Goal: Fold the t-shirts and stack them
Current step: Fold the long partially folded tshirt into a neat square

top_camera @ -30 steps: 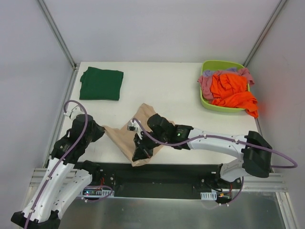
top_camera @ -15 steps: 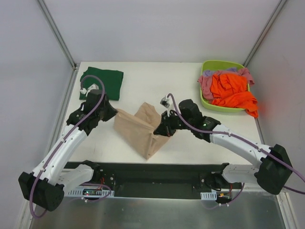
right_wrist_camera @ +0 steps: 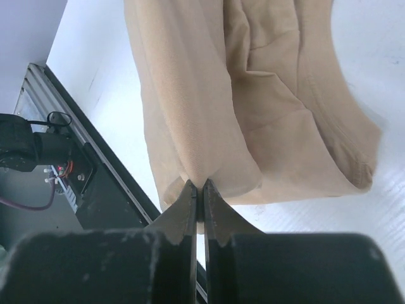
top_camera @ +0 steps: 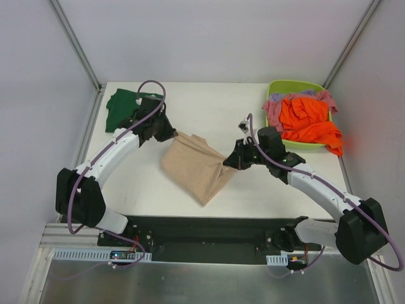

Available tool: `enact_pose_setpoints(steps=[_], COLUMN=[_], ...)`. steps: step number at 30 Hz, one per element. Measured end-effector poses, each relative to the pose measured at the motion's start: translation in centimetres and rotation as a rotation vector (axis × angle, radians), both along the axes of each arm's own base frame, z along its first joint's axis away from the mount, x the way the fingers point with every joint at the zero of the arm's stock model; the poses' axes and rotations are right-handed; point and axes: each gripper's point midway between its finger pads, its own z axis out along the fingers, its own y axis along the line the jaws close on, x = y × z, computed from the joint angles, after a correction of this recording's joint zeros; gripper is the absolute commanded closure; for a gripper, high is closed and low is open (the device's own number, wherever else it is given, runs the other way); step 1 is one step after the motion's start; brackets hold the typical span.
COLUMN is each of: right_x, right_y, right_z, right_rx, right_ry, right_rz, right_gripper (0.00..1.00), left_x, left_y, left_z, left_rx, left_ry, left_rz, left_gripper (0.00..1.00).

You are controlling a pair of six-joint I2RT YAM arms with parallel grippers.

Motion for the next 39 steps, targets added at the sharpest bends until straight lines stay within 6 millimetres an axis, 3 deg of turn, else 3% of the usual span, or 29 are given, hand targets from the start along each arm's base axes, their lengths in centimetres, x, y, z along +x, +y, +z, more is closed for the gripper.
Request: enact_pose_setpoints(steps=[8,11,13,14,16,18,20,21,22,23,26,30,35,39], right_x=[1.2,1.7,2.0,2.2,2.7,3.1,3.2,3.2,3.2,3.2,3.5,2.5,-0.2,-0.8], right_y=[-1.6,-2.4,-2.9,-3.1,-4.0,-5.0,-5.8,-6.1,-6.3,-6.4,-6.6,-5.9,-1.6,1.3], right_z=[-2.2,-3.4,-4.3,-4.7,-5.7,-6.9,-7.8,-8.1,-8.2,-8.1,-7.1,-4.2,-0.4,-0.4], right_rx=[-0.032,-0.054,-0.069,-0.077,-0.107,-0.149,-0.192,-0.217,-0.233,-0.24,-0.254,-0.211,-0.075,-0.029], right_ry=[0.063,0.096,0.124,0.136,0.165,0.189,0.215,0.223,0.229,0.231,0.205,0.134,0.057,0.095], right_rz=[-0.09,-0.144,-0.182,-0.199,-0.248,-0.291,-0.318,-0.325,-0.329,-0.331,-0.328,-0.287,-0.107,-0.016], right_gripper=[0.97,0.9,0.8,0.79,0.75,0.57,0.48,0.4,0.28,0.02,0.04,0.04,0.04,0.04], left_x=[3.4,4.3,4.7,5.0,5.7,6.5,7.0,7.3,7.4,7.5,7.3,5.7,2.4,2.0], left_y=[-3.2,-4.4,-5.0,-5.3,-5.2,-4.9,-5.0,-5.0,-5.1,-5.1,-5.5,-5.8,-6.4,-7.8], left_z=[-3.0,-4.6,-5.5,-6.0,-7.0,-7.7,-8.0,-7.9,-7.7,-7.5,-6.3,-3.1,1.5,1.8], left_rx=[0.02,0.027,0.037,0.045,0.067,0.09,0.101,0.104,0.105,0.108,0.11,0.104,0.057,0.018], left_ry=[0.069,0.1,0.116,0.121,0.125,0.126,0.122,0.115,0.108,0.1,0.066,-0.007,-0.105,-0.119], left_rz=[-0.087,-0.119,-0.134,-0.143,-0.145,-0.145,-0.162,-0.172,-0.183,-0.195,-0.232,-0.278,-0.337,-0.394], left_gripper=[1.0,0.99,0.79,0.71,0.45,0.26,0.05,0.01,0.01,0.01,0.01,0.01,0.01,0.01])
